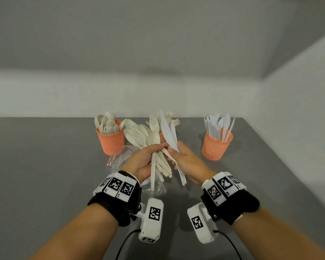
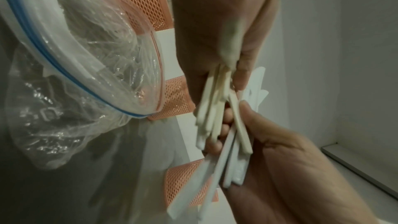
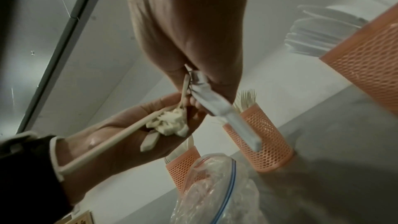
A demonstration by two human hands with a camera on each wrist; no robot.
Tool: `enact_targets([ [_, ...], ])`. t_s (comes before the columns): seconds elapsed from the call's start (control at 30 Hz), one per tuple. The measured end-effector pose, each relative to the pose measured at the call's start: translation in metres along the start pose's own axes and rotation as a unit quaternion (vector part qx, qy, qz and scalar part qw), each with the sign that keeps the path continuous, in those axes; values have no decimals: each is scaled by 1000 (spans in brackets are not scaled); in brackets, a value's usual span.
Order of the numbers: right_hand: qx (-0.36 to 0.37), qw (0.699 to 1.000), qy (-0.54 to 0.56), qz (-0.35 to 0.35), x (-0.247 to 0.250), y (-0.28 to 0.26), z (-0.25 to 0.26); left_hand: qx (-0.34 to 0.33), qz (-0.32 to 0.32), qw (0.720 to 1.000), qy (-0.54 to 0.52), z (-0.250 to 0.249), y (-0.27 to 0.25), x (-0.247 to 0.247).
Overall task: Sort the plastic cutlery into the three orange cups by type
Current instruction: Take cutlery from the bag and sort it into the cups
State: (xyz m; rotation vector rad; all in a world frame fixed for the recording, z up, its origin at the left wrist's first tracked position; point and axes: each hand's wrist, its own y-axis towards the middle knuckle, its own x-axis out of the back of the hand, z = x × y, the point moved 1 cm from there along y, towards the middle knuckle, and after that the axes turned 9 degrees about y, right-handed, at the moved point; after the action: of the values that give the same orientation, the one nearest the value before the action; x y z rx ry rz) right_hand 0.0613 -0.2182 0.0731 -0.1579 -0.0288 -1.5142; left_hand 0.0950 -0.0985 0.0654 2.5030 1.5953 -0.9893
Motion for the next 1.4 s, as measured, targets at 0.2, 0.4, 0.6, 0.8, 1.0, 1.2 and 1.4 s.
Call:
enact_targets([
  [0.2, 47, 996, -7, -81, 29, 0, 6, 6, -61, 998, -2, 3, 12, 0],
  [0.4, 193, 931, -23, -309, 122, 14, 32, -38, -47, 998, 16, 4, 22, 1],
  [0.6, 199, 907, 66, -364, 165, 56, 25, -46, 8, 999, 17, 8, 28, -7],
  [0.8, 130, 936, -16, -326, 160, 86, -9, -66, 29, 997, 38, 9, 31, -8],
  [1.0, 62, 953, -69, -289, 168, 94, -33, -69, 6, 997, 26, 9, 31, -4],
  [1.2, 200, 936, 15, -289, 163, 75, 5, -55, 17, 998, 20, 10, 33, -3],
  [1.4, 256, 951, -101, -144, 83, 44, 42, -62, 39, 997, 36, 11, 31, -7],
])
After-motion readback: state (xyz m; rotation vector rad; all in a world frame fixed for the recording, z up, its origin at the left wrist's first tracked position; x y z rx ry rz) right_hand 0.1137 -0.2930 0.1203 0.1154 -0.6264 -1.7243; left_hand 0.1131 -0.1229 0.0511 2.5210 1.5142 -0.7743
